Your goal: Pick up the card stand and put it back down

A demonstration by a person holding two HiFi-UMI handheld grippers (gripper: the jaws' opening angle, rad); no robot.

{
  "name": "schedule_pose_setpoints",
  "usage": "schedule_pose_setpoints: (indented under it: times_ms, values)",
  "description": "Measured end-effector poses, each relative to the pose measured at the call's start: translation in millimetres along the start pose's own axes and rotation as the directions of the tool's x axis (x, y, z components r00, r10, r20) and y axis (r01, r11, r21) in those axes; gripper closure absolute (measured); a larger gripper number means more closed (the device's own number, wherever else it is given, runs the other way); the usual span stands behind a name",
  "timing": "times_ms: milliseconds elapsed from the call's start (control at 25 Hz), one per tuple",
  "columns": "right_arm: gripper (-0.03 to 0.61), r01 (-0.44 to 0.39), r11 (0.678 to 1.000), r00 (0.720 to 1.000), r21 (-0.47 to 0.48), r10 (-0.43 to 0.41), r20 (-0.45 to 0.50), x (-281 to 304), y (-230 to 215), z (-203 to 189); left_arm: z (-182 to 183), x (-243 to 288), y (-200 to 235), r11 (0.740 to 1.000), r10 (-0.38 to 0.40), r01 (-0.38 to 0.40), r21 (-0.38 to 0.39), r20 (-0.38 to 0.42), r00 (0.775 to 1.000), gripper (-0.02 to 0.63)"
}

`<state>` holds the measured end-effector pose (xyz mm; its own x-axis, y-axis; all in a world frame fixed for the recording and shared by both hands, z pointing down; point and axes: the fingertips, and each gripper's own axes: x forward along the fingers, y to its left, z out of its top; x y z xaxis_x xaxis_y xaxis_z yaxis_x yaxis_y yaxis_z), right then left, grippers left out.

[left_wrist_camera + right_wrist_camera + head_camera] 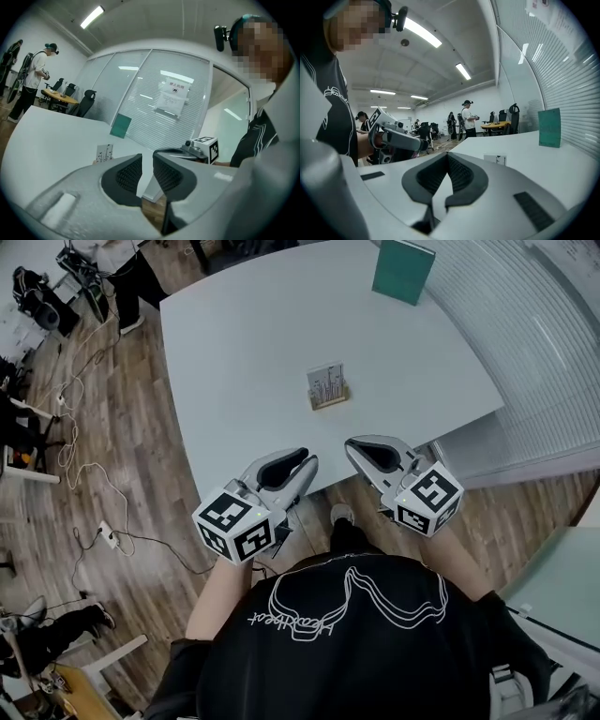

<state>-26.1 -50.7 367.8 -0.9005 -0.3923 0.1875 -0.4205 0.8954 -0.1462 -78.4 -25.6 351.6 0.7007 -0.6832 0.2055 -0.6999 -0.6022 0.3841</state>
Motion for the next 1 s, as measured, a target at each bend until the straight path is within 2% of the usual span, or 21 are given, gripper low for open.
schedule_pose_setpoints:
  times_ms: [160,440,760,1000]
  values:
    - [0.569,-0.058,0.997,0.998,0.042,0.057,0.039,-14.9,40.0,5.5,-0.2,-28.9,-25.1,0.999,-0.039,0.041,-0.024,0.052,0.998,0.584]
    - [0.571,-0.119,0.987,0.991,0.111,0.111,0.076,-35.9,91.1,12.0,-7.9,-54.7,-59.8,0.998,-0.067,0.066,0.015,0.055,0.996,0.597]
    - [0.571,-0.116,0.988,0.990,0.101,0.108,0.088,-44.1,124.3,16.9,-11.1,-77.5,-82.8,0.994,-0.091,0.087,0.063,0.054,0.994,0.598]
    - [0.571,-0.104,0.990,0.991,0.099,0.096,0.088,-53.0,130.3,20.3,-8.3,-81.9,-94.6,0.993,-0.090,0.085,0.083,0.056,0.994,0.598]
